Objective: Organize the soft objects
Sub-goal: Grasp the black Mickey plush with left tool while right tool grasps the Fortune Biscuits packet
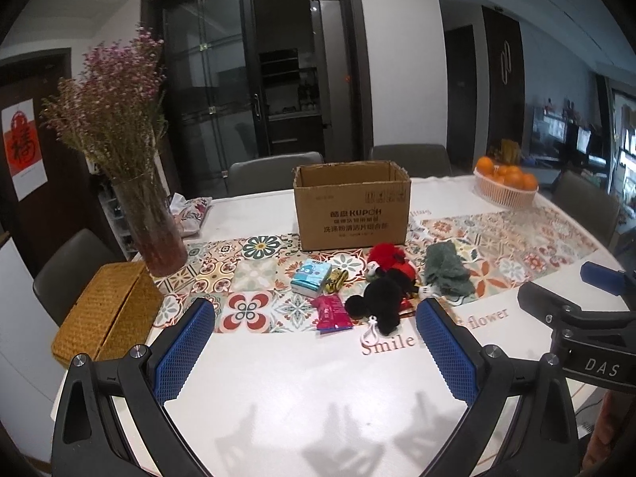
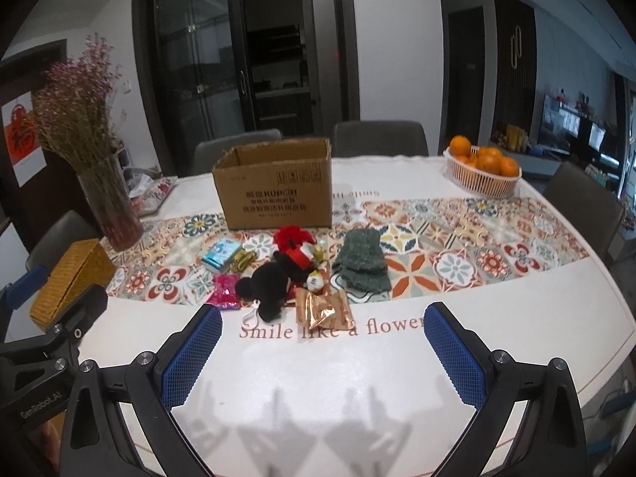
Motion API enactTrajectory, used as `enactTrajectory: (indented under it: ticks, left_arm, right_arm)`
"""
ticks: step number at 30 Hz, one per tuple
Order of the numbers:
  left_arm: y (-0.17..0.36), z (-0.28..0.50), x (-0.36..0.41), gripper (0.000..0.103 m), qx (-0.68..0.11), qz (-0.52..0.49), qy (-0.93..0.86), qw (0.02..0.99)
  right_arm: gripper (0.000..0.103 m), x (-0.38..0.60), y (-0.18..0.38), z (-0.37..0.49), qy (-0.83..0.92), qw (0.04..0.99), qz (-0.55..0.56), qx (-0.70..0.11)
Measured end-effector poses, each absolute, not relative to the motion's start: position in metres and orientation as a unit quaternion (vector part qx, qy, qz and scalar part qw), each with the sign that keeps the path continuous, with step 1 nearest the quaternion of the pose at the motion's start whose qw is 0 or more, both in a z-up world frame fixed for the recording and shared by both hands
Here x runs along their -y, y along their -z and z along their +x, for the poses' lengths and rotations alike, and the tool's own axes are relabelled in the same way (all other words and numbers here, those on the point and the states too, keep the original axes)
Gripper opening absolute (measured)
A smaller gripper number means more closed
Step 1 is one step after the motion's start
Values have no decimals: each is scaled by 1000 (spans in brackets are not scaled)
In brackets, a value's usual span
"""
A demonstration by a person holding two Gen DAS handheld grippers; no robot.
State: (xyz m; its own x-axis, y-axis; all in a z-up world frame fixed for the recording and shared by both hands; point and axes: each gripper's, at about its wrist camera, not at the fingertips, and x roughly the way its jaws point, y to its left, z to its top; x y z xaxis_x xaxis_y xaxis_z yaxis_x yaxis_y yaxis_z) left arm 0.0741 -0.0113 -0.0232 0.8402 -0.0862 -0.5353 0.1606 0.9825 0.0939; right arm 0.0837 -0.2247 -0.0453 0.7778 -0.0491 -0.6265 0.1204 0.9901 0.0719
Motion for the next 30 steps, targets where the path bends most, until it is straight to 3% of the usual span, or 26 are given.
enactTrajectory:
  ticks: [30]
  left_arm:
    - [141, 262, 67, 94, -438, 164, 281, 838]
  right_arm:
    - [101, 238, 177, 216, 55, 852, 111, -509]
